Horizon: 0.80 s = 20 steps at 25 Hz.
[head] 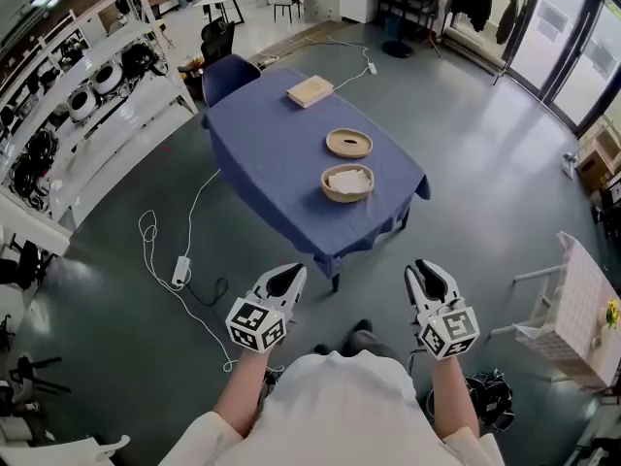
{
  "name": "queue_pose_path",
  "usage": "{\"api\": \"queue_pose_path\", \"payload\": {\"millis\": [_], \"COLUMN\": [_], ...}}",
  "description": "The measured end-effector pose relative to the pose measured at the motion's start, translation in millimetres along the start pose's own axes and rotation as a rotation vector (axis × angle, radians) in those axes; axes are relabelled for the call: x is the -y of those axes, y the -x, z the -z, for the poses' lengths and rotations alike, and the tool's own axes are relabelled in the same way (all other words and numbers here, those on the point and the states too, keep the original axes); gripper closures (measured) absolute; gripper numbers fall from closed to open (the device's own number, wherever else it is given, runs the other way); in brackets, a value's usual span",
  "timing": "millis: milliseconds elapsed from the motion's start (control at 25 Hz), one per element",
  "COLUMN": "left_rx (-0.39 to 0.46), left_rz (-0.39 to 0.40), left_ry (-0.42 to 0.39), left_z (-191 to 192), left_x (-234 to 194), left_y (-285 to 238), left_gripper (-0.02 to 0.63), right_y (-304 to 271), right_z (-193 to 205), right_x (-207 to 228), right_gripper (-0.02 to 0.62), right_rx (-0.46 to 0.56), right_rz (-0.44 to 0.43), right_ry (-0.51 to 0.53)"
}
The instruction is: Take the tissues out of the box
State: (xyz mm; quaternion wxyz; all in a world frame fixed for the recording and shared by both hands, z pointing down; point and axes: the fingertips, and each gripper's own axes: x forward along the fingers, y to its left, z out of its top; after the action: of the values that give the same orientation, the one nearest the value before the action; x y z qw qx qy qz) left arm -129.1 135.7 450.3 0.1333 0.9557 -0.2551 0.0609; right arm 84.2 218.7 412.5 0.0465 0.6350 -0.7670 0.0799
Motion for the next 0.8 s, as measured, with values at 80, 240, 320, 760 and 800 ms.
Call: {"api": "queue_pose_path", "payload": {"millis": [80,240,320,760,800], "left_rx": [-0.005,-0.017,-0.02,-0.029,-0.031], "left_rz": [-0.001,-0.013,-0.023,-0.08,-0.085], "left_ry": [0.003,0.009,0.013,0.024,0.026], "left_z": [1,5,5,-13,-14], "left_x": [-2,-7,-13,-41,-46], "left_y": [-5,-14,-21,-103,-111], "left_gripper": [0.598,0.598,0.598,0.598,0.598], "right_y": [-3,-14,-24,-97,-106], "right_z": [0,3,4,1,0], "right_x": [3,13,18,91,97], "right_gripper": [0.482,0.482,0.482,0.482,0.482], "right_rx": [-0.002,-0.006,-0.007,-0.035,-0.037], "right_rz": [-0.001,-0.009,-0.02,-0.092,-0.098], "right_ry": [0.0,-0.009,-0.013,-0.022,-0.023]}}
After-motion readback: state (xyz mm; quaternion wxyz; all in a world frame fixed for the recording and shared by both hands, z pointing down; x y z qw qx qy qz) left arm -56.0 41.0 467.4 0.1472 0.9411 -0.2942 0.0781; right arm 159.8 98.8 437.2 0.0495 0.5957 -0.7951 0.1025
